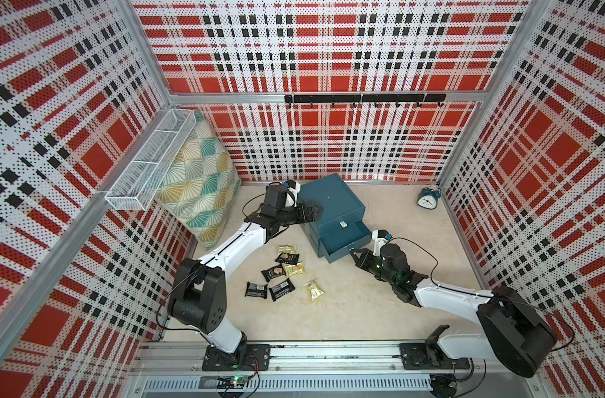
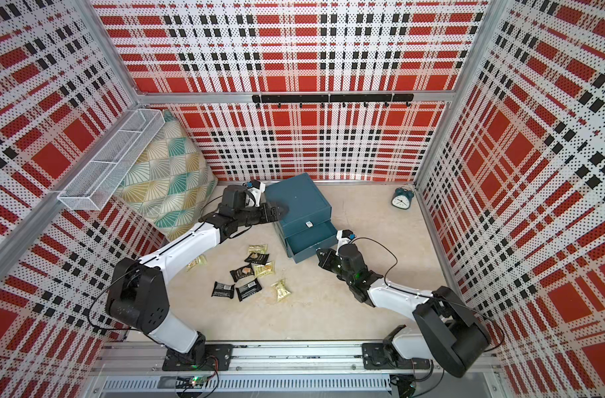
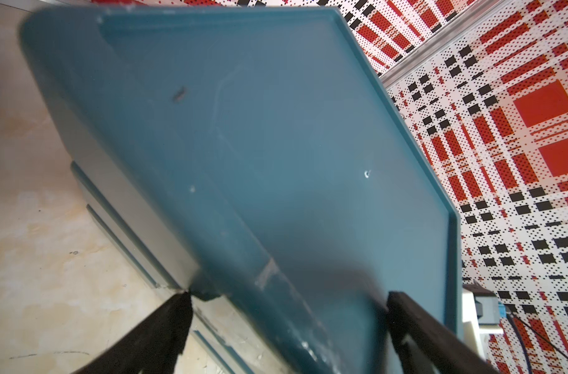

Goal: Place the cookies into the drawer by color
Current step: Open the drawer in the storage box.

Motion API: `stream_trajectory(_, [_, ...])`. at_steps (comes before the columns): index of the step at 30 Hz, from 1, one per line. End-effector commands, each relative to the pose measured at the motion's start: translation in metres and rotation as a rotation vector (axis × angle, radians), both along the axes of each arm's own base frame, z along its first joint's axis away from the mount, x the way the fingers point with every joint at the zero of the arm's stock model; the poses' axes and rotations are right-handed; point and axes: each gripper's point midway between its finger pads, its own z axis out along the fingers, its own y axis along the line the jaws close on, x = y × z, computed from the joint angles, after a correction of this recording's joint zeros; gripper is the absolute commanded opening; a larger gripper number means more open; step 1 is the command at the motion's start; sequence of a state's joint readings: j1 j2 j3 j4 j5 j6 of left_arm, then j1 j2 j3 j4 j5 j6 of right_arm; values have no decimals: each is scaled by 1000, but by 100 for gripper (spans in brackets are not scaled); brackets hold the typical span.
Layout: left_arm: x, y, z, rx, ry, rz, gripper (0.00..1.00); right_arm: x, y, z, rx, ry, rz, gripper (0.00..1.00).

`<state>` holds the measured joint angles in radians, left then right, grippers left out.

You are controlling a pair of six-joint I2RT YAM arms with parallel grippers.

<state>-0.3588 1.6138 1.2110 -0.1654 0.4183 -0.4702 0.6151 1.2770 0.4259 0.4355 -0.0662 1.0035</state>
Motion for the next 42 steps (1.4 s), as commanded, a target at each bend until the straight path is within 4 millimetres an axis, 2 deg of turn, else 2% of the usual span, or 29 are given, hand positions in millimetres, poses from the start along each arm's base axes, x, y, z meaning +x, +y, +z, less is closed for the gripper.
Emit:
stream_trajectory(1, [-3, 3, -11, 18, 20, 0, 99, -15, -23, -21, -91, 39, -53, 0])
stream_trajectory(8, [-1, 3, -13, 26, 19, -1, 99, -26, -34, -16, -116, 25, -62, 1])
stream_trajectory(17, [12, -5, -12, 24, 0, -22, 99, -29, -34, -19, -129, 23, -44, 4])
stream_trajectory(20, [17, -10, -10, 10, -2, -42, 99, -29, -33, -18, -142, 19, -33, 16])
stream_trajectory(21, [18, -12, -8, 4, -7, -49, 99, -30, -32, -17, -146, 14, -29, 28])
stream_trajectory(22, [18, -13, -5, 0, -12, -53, 99, -30, -33, -16, -153, 12, -28, 35])
stream_trajectory(25, [18, -11, 7, -3, -42, -46, 99, -32, -36, -10, -170, -3, -23, 46])
stream_trajectory(29, [14, 4, 36, -7, -102, 14, 99, -39, -39, 0, -188, -25, -1, 57])
stream_trajectory(33, [-5, 20, 66, -18, -159, 91, 99, -52, -40, 9, -214, -46, 60, 76])
stream_trajectory(37, [-34, 28, 82, 19, -205, 159, 99, -69, -44, 16, -248, -65, 111, 99])
stream_trajectory(39, [-52, 25, 79, 30, -211, 169, 99, -77, -46, 19, -258, -77, 139, 100])
stream_trajectory(42, [-82, 13, 60, 52, -192, 164, 99, -91, -44, 23, -259, -101, 196, 100])
